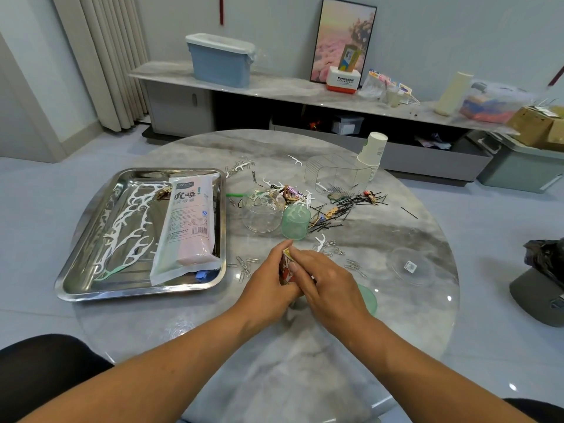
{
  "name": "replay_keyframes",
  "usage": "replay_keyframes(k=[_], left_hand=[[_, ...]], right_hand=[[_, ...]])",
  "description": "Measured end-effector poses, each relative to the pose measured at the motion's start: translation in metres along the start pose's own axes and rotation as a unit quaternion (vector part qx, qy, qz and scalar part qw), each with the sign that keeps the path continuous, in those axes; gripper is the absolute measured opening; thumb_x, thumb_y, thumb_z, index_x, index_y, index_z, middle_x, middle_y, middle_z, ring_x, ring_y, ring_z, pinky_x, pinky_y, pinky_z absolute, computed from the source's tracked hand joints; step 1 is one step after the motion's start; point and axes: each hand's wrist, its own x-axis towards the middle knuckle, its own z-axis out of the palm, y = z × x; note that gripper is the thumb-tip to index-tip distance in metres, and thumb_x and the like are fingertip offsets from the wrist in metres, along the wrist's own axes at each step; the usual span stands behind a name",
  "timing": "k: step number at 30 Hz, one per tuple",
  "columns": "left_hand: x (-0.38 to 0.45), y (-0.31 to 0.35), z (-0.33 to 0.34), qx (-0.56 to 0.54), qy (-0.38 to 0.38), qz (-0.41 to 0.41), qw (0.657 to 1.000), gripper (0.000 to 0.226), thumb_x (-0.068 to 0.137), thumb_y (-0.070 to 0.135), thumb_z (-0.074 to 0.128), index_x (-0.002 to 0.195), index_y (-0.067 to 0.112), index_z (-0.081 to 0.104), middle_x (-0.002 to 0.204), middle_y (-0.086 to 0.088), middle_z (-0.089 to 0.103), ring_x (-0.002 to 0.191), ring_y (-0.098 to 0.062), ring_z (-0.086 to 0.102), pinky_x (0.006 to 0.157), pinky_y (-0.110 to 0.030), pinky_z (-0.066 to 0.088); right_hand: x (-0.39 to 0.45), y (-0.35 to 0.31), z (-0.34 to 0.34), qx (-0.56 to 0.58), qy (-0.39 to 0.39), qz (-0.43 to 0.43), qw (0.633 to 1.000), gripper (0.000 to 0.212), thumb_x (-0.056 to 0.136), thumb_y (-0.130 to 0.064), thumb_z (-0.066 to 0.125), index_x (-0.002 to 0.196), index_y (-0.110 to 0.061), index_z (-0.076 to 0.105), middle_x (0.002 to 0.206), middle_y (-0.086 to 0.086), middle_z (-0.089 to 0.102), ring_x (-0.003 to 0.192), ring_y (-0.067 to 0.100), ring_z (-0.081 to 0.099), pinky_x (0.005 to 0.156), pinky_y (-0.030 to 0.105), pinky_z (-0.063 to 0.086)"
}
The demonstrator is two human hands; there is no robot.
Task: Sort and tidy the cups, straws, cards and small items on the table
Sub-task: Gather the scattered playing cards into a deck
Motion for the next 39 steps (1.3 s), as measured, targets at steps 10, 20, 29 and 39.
replay_keyframes(k=[10, 20, 29, 39], left_hand=[[0.005, -0.005, -0.006, 0.014, -0.022, -0.007, 1.000, 0.077, 0.082, 0.017, 0.078, 0.145, 0.038, 0.039, 0.115, 0.006, 0.070, 0.104, -0.014, 0.069, 0.093, -0.042, 0.057], [0.016, 0.042, -0.006, -0.307, 0.022, -0.120, 0.944, 0.026, 0.105, 0.005, 0.047, 0.123, 0.011, 0.065, 0.112, -0.013, 0.075, 0.104, -0.030, 0.072, 0.098, -0.045, 0.055], [0.021, 0.016, -0.006, 0.179, 0.062, 0.050, 0.981, 0.055, 0.106, 0.020, 0.046, 0.158, 0.022, 0.029, 0.161, 0.001, 0.032, 0.148, -0.014, 0.028, 0.120, -0.027, 0.022], [0.009, -0.041, 0.002, 0.462, 0.057, -0.034, 0.884, 0.074, 0.098, 0.071, 0.018, 0.160, 0.039, -0.005, 0.167, -0.003, -0.023, 0.152, -0.024, -0.027, 0.121, -0.048, -0.011]], right_hand=[[-0.002, 0.004, -0.002, 0.059, -0.038, 0.040, 0.997, 0.041, 0.105, -0.034, 0.052, 0.144, -0.046, 0.050, 0.117, -0.011, 0.066, 0.106, 0.008, 0.062, 0.087, 0.031, 0.051], [0.041, -0.004, -0.027, 0.380, -0.032, 0.302, 0.874, 0.049, 0.094, -0.014, 0.071, 0.138, -0.024, 0.051, 0.094, 0.006, 0.078, 0.071, 0.009, 0.073, 0.055, 0.018, 0.049], [0.080, 0.051, -0.056, 0.203, 0.126, 0.431, 0.870, 0.029, 0.104, -0.010, 0.050, 0.127, -0.014, 0.066, 0.108, 0.009, 0.074, 0.088, 0.025, 0.071, 0.069, 0.033, 0.055], [0.076, 0.101, -0.047, 0.215, 0.212, 0.552, 0.778, 0.031, 0.095, 0.008, 0.052, 0.111, -0.006, 0.074, 0.106, 0.012, 0.075, 0.085, 0.028, 0.071, 0.056, 0.026, 0.054]])
